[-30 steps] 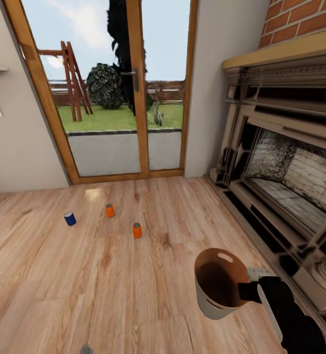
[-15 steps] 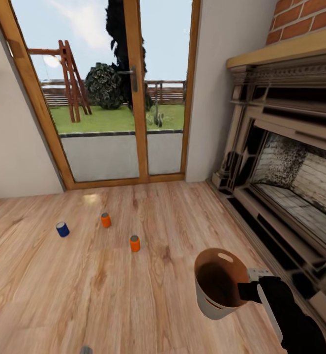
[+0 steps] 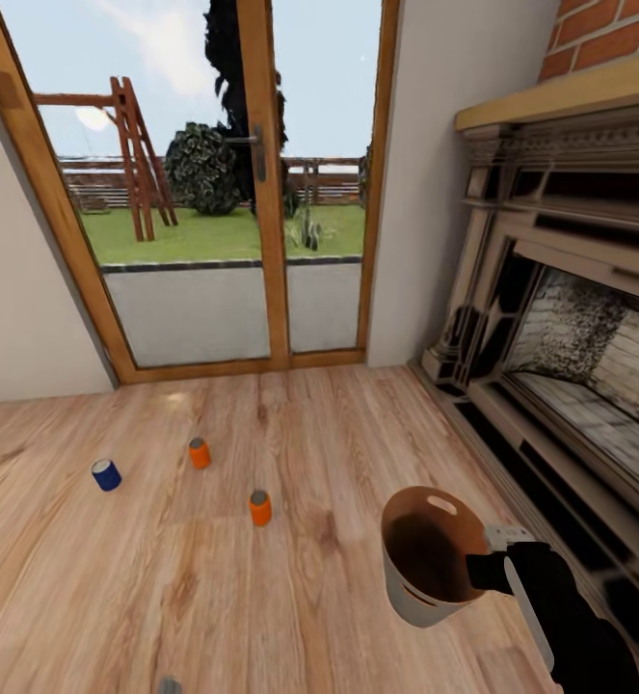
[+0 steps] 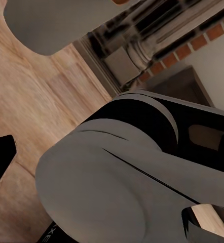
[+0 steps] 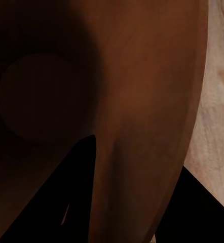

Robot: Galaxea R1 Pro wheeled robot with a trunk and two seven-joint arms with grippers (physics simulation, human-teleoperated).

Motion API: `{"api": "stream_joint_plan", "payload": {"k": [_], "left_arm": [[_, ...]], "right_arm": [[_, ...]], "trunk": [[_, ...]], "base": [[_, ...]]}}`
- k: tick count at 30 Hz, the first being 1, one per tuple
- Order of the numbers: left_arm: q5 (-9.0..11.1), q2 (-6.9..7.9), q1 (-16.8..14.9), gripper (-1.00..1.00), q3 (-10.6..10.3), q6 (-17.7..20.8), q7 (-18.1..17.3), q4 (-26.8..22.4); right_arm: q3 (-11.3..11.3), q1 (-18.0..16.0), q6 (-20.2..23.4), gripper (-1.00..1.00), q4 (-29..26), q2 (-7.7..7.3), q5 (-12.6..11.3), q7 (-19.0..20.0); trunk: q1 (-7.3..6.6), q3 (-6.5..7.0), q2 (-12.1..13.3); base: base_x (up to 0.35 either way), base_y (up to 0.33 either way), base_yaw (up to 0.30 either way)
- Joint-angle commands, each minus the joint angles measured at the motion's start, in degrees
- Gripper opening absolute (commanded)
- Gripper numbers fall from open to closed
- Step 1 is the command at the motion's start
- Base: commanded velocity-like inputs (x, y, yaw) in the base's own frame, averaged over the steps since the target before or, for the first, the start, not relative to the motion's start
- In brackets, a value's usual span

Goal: Put the three can of soda from the living room inside the tash can in the kitchen.

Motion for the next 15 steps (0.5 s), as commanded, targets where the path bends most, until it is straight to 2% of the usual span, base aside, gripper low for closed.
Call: {"api": "stream_joint_plan", "payload": {"k": [1, 15], "left_arm": [[0.0, 0.0, 0.0, 1.0, 0.0, 0.0, 0.0, 0.0], [0.0, 0.01, 0.0, 1.0, 0.0, 0.0, 0.0, 0.0]], "right_arm": [[0.0, 0.0, 0.0, -1.0, 0.0, 0.0, -0.8, 0.0], [0.0, 0.0, 0.0, -1.0, 0.0, 0.0, -0.8, 0.0]], "trunk": [[0.0, 0.01, 0.0], [0.0, 0.01, 0.0]], "base": [[0.347, 0.055, 0.0], [0.347, 0.072, 0.0]]}}
